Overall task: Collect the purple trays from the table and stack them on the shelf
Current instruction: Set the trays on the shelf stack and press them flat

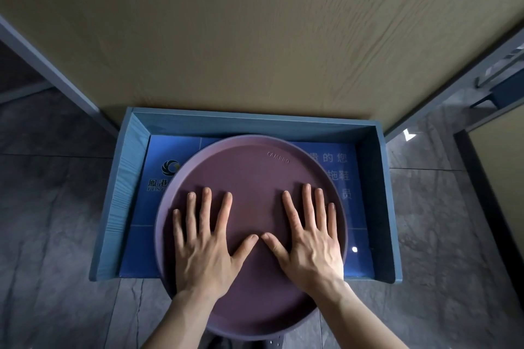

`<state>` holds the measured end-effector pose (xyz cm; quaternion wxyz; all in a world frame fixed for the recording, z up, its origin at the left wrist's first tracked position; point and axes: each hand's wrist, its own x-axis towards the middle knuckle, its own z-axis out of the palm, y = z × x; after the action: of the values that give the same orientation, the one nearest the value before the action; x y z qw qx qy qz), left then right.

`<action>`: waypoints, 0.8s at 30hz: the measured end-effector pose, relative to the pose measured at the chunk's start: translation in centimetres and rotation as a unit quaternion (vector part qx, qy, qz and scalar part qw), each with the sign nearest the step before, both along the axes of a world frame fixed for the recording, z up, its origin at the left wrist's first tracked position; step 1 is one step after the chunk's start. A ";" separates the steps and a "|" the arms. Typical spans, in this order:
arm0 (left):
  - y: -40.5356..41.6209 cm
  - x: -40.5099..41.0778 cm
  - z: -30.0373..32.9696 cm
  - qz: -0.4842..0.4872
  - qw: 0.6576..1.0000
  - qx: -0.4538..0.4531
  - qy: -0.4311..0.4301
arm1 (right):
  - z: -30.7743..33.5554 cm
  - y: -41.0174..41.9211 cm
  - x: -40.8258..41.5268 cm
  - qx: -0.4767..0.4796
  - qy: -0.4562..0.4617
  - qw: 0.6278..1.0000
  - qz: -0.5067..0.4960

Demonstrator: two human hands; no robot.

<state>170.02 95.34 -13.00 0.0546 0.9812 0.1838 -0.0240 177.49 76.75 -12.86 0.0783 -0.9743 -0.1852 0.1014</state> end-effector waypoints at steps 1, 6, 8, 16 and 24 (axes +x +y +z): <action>0.0 0.0 0.2 0.000 1.000 -0.003 0.006 | 0.2 0.0 0.1 0.003 0.010 1.000 0.001; 0.7 0.4 1.7 0.002 0.999 -0.034 0.021 | 2.5 -1.0 -1.5 0.050 -0.035 0.988 -0.140; 1.2 0.4 2.3 0.012 0.999 -0.032 -0.008 | 3.2 -1.9 -3.1 0.091 -0.049 0.956 -0.274; 5.1 1.9 4.5 0.253 0.949 -0.175 -0.069 | 4.4 -3.9 -5.9 0.172 0.184 0.829 -0.499; 7.1 2.1 4.6 0.350 0.891 -0.261 -0.127 | 3.8 -4.8 -4.1 0.303 0.255 0.691 -0.605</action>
<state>172.08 102.40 -8.39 0.3364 0.7985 0.4937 0.0748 173.44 71.97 -9.09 0.4578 -0.7357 0.4506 0.2149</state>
